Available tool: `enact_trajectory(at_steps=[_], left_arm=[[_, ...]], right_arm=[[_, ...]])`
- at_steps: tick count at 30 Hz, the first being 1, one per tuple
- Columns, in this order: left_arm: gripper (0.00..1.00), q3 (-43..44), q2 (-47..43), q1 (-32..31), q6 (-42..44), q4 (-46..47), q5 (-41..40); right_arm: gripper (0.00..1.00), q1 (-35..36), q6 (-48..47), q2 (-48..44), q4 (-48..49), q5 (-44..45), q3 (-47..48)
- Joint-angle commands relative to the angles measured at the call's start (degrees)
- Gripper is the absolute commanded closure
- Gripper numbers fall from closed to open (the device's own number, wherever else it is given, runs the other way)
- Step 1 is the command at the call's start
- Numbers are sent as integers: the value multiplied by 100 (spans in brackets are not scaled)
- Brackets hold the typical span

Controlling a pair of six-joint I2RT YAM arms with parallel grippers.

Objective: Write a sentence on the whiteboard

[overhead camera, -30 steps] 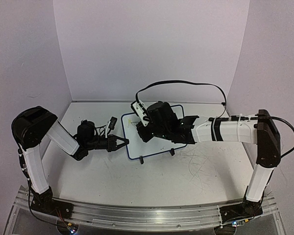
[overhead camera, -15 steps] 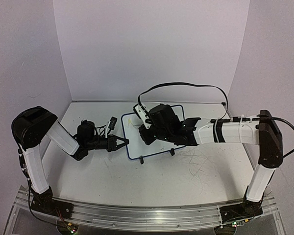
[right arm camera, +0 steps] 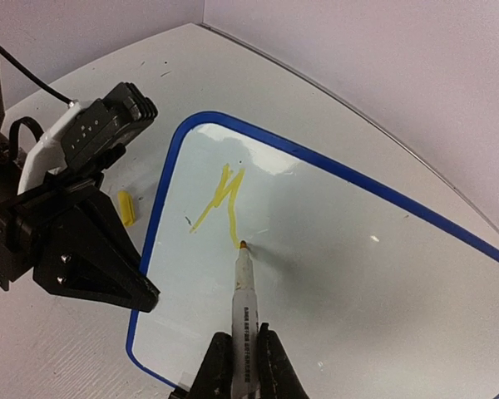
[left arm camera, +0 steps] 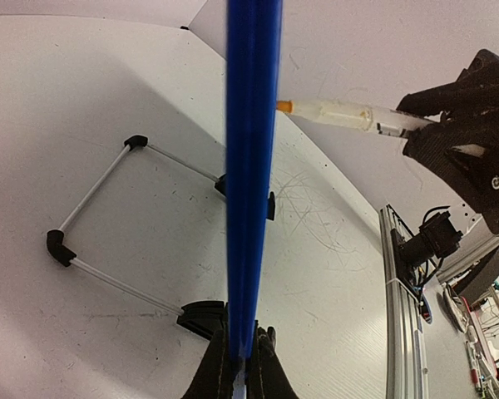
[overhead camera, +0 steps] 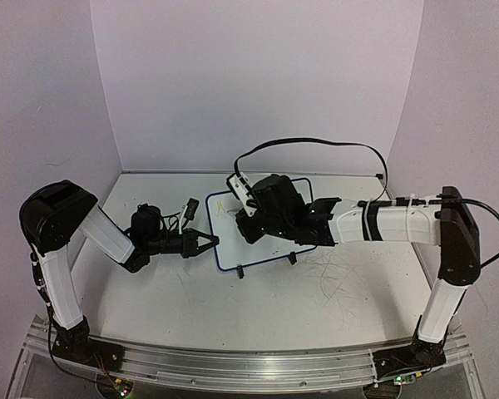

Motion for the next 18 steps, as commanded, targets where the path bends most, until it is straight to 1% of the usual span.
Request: enact_trajectory(at_steps=[1,14,18], left_arm=[[100,119,-159,-2,87,-136,76],[100,113,-170,-2,112,-165,74],[100,98,-175,-2,120,-168,58]], right_arm=[[100,-69,-61,54,14,400,330],[100,-238,-122,210,14,417,667],[100,-232,-113,102,14,263,625]])
